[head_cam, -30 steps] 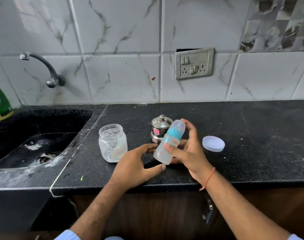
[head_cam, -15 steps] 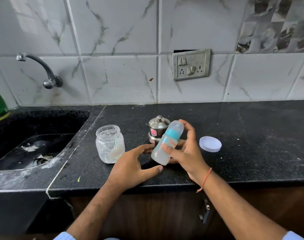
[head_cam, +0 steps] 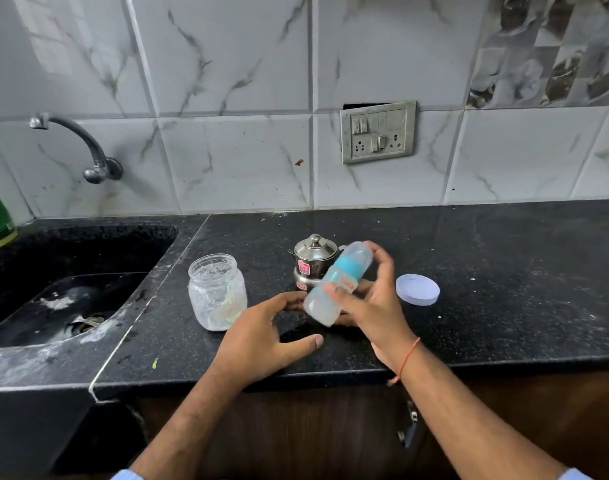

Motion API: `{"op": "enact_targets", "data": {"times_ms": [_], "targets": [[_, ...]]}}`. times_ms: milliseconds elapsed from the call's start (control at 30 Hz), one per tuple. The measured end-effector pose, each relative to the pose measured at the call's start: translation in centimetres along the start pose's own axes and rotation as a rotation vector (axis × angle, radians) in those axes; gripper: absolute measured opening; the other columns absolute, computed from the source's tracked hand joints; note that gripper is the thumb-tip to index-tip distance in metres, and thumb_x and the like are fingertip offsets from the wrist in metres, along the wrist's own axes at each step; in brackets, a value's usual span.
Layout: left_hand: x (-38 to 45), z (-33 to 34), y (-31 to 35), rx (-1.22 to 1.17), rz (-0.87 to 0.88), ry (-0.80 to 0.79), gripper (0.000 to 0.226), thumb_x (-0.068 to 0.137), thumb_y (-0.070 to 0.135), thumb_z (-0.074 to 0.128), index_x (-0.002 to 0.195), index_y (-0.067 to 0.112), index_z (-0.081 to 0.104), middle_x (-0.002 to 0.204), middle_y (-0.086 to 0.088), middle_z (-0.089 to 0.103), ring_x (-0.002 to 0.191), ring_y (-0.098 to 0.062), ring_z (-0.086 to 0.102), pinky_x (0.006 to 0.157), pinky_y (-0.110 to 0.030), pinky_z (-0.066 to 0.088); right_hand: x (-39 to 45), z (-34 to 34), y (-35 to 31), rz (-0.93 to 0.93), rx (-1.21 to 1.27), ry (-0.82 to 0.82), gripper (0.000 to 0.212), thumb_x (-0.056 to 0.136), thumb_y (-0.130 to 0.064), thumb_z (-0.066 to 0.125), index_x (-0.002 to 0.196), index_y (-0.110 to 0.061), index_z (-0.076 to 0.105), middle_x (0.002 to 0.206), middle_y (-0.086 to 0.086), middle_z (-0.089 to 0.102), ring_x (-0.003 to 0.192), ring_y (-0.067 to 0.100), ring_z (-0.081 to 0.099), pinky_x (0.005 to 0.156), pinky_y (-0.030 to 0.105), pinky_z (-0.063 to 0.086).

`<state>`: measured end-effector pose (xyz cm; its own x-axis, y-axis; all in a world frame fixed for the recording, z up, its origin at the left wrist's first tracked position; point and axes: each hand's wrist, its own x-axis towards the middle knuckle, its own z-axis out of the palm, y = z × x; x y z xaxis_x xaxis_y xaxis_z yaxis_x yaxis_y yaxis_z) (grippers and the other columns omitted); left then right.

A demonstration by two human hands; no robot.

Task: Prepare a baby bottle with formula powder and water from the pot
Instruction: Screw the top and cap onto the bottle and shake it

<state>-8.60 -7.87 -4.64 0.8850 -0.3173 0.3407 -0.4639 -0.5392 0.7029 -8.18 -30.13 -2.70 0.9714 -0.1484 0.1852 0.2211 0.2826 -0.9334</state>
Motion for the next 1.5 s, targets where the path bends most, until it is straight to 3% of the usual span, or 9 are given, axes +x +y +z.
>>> {"op": "enact_targets", "data": {"times_ms": [100, 467, 600, 700, 833, 967, 1300, 1433, 1500], "targets": [[0.1, 0.1, -0.2, -0.003, -0.007, -0.003, 0.079, 0.079, 0.065, 0.09, 0.148, 0.042, 0.062, 0.131, 0.038, 0.07, 0.051, -0.002, 0.05, 0.056, -0.014, 0.044, 0.6, -0.8, -0.3, -0.004, 0.235, 0.206, 0.074, 0.095, -0.008, 0.078, 0.146, -0.039, 0.033, 0.131, 0.009, 0.07, 0.111, 0.037, 0.076, 0.071, 0.055, 0.066], [-0.1, 0.1, -0.1, -0.013, 0.008, 0.003, 0.079, 0.079, 0.064, 0.09, 0.15, 0.041, 0.061, 0.13, 0.041, 0.07, 0.049, -0.003, 0.05, 0.055, -0.014, 0.042, 0.1, -0.8, -0.5, 0.025, -0.04, -0.079, 0.079, 0.09, 0.0, 0.079, 0.143, -0.042, 0.038, 0.118, 0.015, 0.073, 0.106, 0.036, 0.077, 0.067, 0.051, 0.066], [0.1, 0.1, -0.2, -0.015, 0.004, 0.003, 0.081, 0.079, 0.065, 0.089, 0.15, 0.038, 0.061, 0.131, 0.036, 0.071, 0.05, 0.002, 0.052, 0.057, -0.011, 0.041, 0.9, -1.2, -0.7, 0.004, 0.192, 0.169, 0.074, 0.094, -0.008, 0.078, 0.145, -0.038, 0.034, 0.13, 0.013, 0.069, 0.109, 0.039, 0.076, 0.067, 0.051, 0.065], [0.0, 0.0, 0.1, -0.009, 0.0, 0.003, 0.079, 0.08, 0.062, 0.091, 0.15, 0.042, 0.061, 0.13, 0.036, 0.071, 0.052, 0.003, 0.054, 0.056, -0.012, 0.041, 0.2, -0.8, -0.3, 0.043, -0.063, -0.115, 0.081, 0.087, -0.004, 0.082, 0.143, -0.042, 0.038, 0.125, 0.023, 0.071, 0.108, 0.041, 0.076, 0.069, 0.056, 0.066], [0.0, 0.1, 0.0, -0.015, 0.005, -0.008, 0.083, 0.078, 0.069, 0.088, 0.151, 0.042, 0.059, 0.132, 0.038, 0.07, 0.05, -0.001, 0.052, 0.056, -0.013, 0.042, 0.8, -0.5, -0.3, 0.026, 0.228, 0.14, 0.07, 0.096, -0.008, 0.075, 0.146, -0.037, 0.035, 0.124, 0.01, 0.072, 0.104, 0.036, 0.078, 0.068, 0.05, 0.065], [0.0, 0.0, 0.3, -0.028, -0.007, -0.003, 0.088, 0.079, 0.053, 0.097, 0.156, 0.04, 0.055, 0.13, 0.028, 0.072, 0.064, 0.016, 0.057, 0.062, -0.01, 0.045, 0.6, 0.2, -0.1, 0.085, -0.028, -0.133, 0.076, 0.091, -0.005, 0.08, 0.143, -0.042, 0.038, 0.121, 0.019, 0.073, 0.102, 0.039, 0.079, 0.069, 0.053, 0.065], [0.0, 0.0, 0.4, -0.067, 0.003, -0.007, 0.109, 0.075, 0.057, 0.098, 0.166, 0.038, 0.041, 0.139, 0.03, 0.065, 0.072, 0.019, 0.06, 0.074, -0.016, 0.047, 1.2, -0.2, 0.0, 0.021, 0.19, 0.16, 0.072, 0.095, -0.007, 0.076, 0.144, -0.037, 0.034, 0.131, 0.015, 0.069, 0.108, 0.041, 0.076, 0.07, 0.054, 0.066], [0.0, -0.1, 0.6, -0.059, -0.008, -0.001, 0.11, 0.075, 0.056, 0.098, 0.166, 0.037, 0.04, 0.138, 0.031, 0.065, 0.073, 0.006, 0.061, 0.074, -0.014, 0.046, 0.5, 0.4, 0.3, 0.044, -0.053, -0.112, 0.078, 0.091, -0.002, 0.08, 0.144, -0.04, 0.037, 0.125, 0.023, 0.07, 0.109, 0.043, 0.075, 0.066, 0.049, 0.065], [0.1, -0.1, 0.5, -0.053, -0.002, 0.003, 0.11, 0.075, 0.057, 0.098, 0.166, 0.038, 0.04, 0.138, 0.032, 0.065, 0.071, 0.013, 0.06, 0.074, -0.016, 0.046, 0.6, 0.5, 0.1, 0.011, 0.039, 0.048, 0.075, 0.093, -0.003, 0.078, 0.144, -0.039, 0.037, 0.125, 0.016, 0.071, 0.106, 0.039, 0.077, 0.067, 0.05, 0.065]]}}
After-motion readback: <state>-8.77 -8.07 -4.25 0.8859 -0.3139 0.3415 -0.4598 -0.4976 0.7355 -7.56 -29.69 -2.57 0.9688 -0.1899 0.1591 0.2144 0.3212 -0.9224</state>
